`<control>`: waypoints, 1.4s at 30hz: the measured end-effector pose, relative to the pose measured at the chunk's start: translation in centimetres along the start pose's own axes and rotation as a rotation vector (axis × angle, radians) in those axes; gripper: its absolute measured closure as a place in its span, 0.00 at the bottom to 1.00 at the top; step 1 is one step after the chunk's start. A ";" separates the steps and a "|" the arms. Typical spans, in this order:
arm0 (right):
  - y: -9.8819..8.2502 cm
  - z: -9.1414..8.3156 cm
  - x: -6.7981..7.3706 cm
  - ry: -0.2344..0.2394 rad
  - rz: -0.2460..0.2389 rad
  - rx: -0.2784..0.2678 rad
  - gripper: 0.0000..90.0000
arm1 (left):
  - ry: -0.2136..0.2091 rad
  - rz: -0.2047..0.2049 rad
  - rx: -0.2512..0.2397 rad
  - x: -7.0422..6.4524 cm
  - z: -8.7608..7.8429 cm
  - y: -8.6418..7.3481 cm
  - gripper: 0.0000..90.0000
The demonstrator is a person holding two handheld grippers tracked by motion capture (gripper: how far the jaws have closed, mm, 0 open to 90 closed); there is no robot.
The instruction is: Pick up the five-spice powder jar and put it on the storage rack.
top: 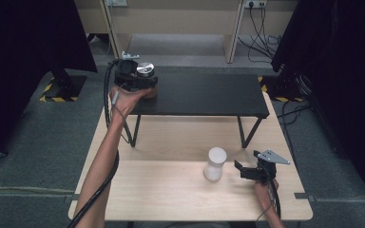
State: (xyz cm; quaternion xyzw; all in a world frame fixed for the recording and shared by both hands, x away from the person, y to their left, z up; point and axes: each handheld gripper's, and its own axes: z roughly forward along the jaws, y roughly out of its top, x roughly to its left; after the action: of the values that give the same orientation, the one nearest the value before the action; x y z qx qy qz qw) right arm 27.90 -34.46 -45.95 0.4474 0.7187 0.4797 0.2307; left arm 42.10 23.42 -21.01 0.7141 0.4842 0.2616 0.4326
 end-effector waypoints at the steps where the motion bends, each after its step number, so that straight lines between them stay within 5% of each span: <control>1: 0.0 0.0 0.0 0.000 0.000 0.000 0.01 | -0.003 0.003 0.002 -0.1 -0.1 0.0 0.09; 11: 0.0 0.0 0.1 0.000 -0.004 0.002 0.01 | -0.032 0.030 -0.010 -0.7 -2.4 -0.7 0.00; 25: 0.0 0.0 0.1 -0.003 -0.004 0.001 0.01 | -0.090 0.053 0.019 -2.1 -5.0 -1.8 0.00; 33: 0.0 0.0 0.1 -0.003 -0.004 0.002 0.01 | -0.109 0.071 0.022 -3.1 -5.9 -4.7 0.00; 42: 0.1 0.0 0.2 -0.004 -0.003 0.006 0.01 | -0.154 0.049 0.018 -2.5 -6.1 -8.5 0.00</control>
State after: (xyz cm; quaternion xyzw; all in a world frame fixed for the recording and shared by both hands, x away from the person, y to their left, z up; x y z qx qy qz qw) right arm 27.88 -34.30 -45.87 0.4479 0.7203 0.4763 0.2317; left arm 32.34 24.70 -25.34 0.7477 0.4339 0.2121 0.4556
